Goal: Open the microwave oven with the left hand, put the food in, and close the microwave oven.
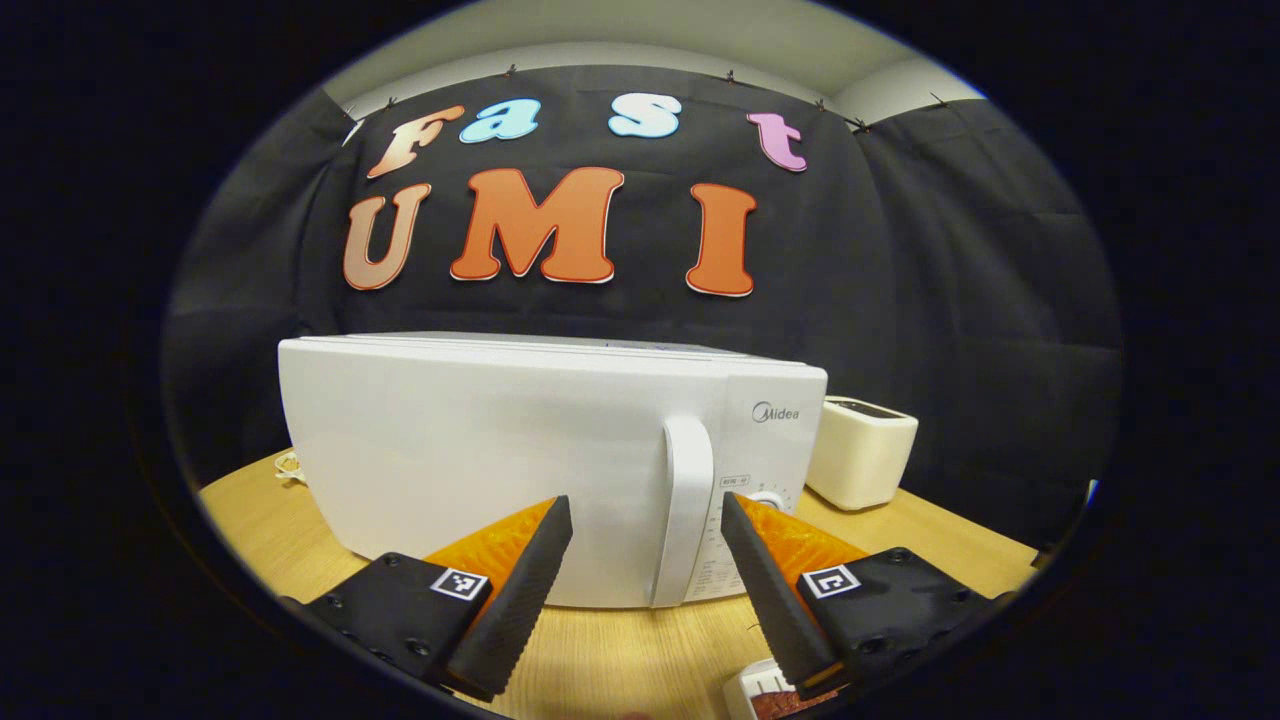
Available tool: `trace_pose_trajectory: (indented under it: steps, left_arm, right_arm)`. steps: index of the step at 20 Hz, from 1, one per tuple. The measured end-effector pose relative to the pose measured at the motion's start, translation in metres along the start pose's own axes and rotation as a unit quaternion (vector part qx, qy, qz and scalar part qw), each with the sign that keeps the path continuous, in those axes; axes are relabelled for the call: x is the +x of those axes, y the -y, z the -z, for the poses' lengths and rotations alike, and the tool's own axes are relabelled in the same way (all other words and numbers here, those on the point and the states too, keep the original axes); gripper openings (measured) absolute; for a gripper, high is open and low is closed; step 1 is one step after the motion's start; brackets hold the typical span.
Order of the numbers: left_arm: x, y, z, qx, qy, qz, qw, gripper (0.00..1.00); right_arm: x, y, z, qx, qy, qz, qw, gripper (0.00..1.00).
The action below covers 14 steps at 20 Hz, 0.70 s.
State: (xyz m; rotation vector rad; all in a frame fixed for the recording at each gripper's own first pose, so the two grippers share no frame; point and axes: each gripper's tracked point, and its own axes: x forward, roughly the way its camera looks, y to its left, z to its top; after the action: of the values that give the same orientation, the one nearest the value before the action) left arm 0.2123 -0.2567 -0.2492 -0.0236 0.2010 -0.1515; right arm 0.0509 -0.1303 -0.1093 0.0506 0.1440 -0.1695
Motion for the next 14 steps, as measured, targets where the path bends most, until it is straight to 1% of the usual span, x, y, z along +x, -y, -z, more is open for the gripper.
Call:
trace_pose_trajectory:
  steps: [3, 4, 6, 7, 8, 9, 10, 11, 12, 13, 14]
  left_arm:
    - [0.013, 0.000, 0.007, -0.006, 0.000, -0.015, 1.000, 0.96]
    - [0.017, 0.001, 0.008, -0.010, 0.000, -0.016, 1.000, 1.00]
    - [0.023, -0.002, 0.012, -0.007, -0.004, -0.023, 1.000, 1.00]
    - [0.024, -0.001, 0.016, -0.005, -0.011, -0.027, 1.000, 0.96]
    - [0.022, -0.001, 0.013, -0.003, -0.004, -0.027, 1.000, 0.96]
    - [0.025, 0.003, 0.013, 0.002, -0.005, -0.021, 1.000, 0.94]
    - [0.027, 0.010, 0.014, 0.009, -0.005, -0.015, 1.000, 0.92]
    - [0.028, 0.020, 0.013, 0.012, -0.004, -0.002, 1.000, 0.82]
    - [0.029, 0.032, 0.014, 0.016, -0.007, 0.018, 1.000, 0.64]
    - [0.027, 0.032, 0.018, 0.031, -0.017, 0.014, 0.999, 0.46]
    - [0.028, 0.032, 0.018, 0.047, -0.014, 0.017, 0.999, 0.28]
  right_arm:
    - [0.008, 0.002, 0.011, -0.003, -0.010, 0.000, 1.000, 0.94]
    - [0.011, 0.004, 0.013, -0.009, -0.011, 0.004, 1.000, 0.94]
    - [0.015, 0.009, 0.014, -0.021, -0.009, 0.014, 1.000, 0.94]
    - [0.016, 0.010, 0.014, -0.023, -0.007, 0.016, 1.000, 0.94]
    - [0.017, 0.010, 0.014, -0.023, -0.007, 0.016, 1.000, 0.99]
    - [0.017, 0.009, 0.014, -0.022, -0.008, 0.015, 1.000, 0.94]
    - [0.016, 0.009, 0.016, -0.022, -0.008, 0.015, 1.000, 0.94]
    - [0.016, 0.009, 0.017, -0.024, -0.008, 0.016, 1.000, 0.94]
    - [0.017, 0.010, 0.019, -0.027, -0.008, 0.017, 0.999, 0.94]
    - [0.017, 0.012, 0.020, -0.031, -0.009, 0.020, 0.999, 0.94]
    - [0.016, 0.013, 0.022, -0.035, -0.011, 0.022, 0.999, 0.94]
